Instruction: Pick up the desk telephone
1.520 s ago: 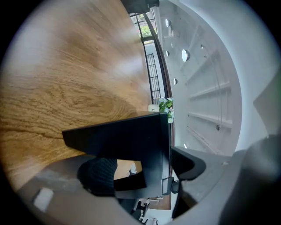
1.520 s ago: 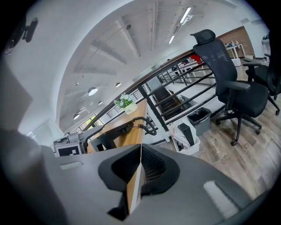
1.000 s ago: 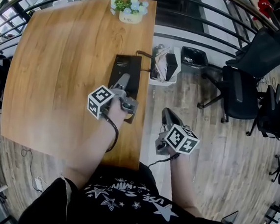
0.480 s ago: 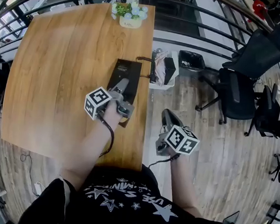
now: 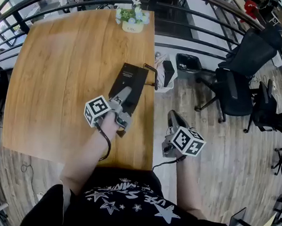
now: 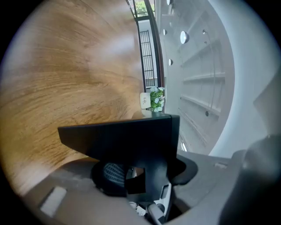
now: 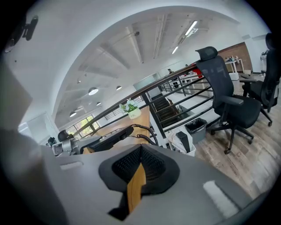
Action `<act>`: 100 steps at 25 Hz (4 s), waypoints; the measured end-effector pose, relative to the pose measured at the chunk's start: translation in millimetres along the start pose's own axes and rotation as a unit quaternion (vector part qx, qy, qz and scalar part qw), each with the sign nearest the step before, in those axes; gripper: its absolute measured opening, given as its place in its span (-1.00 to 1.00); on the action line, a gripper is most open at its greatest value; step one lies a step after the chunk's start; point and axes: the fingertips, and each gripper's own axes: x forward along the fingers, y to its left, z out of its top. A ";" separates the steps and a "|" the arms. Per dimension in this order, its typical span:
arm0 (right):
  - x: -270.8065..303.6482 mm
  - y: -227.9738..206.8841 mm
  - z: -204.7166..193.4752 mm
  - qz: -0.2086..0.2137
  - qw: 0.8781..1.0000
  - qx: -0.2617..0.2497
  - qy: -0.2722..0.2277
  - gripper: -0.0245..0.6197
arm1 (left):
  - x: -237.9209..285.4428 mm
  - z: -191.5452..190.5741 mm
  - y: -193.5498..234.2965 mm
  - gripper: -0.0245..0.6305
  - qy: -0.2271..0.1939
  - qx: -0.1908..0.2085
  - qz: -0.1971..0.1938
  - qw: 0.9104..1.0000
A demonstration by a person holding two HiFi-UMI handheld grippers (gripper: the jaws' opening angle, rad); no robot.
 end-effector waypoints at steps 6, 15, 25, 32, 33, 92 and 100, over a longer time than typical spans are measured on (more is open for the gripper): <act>-41.7 8.7 8.0 -0.054 0.997 0.015 -0.051 -0.93 | -36.9 1.8 -14.1 -0.24 0.055 0.017 -0.020 0.998; -69.4 58.9 -18.7 -0.088 0.993 0.021 -0.081 -0.93 | -88.8 15.1 -27.4 -0.25 0.109 0.021 -0.058 0.992; -64.7 143.6 -50.1 -0.089 0.990 0.017 -0.111 -0.93 | -153.2 64.9 -22.8 -0.26 0.129 0.021 -0.072 0.989; -41.8 221.2 -83.9 -0.087 0.988 0.029 -0.123 -0.93 | -211.3 121.6 -15.2 -0.26 0.153 0.037 -0.081 0.984; -39.7 234.3 -92.9 -0.088 0.988 0.032 -0.123 -0.93 | -222.2 131.1 -12.9 -0.26 0.157 0.040 -0.081 0.983; -165.9 489.1 -324.3 0.009 0.981 0.064 -0.180 -0.92 | -601.9 176.7 28.5 -0.30 0.162 0.093 -0.120 0.975; -160.5 522.6 -332.6 -0.003 0.984 0.054 -0.171 -0.92 | -615.1 194.8 23.6 -0.29 0.184 0.092 -0.118 0.971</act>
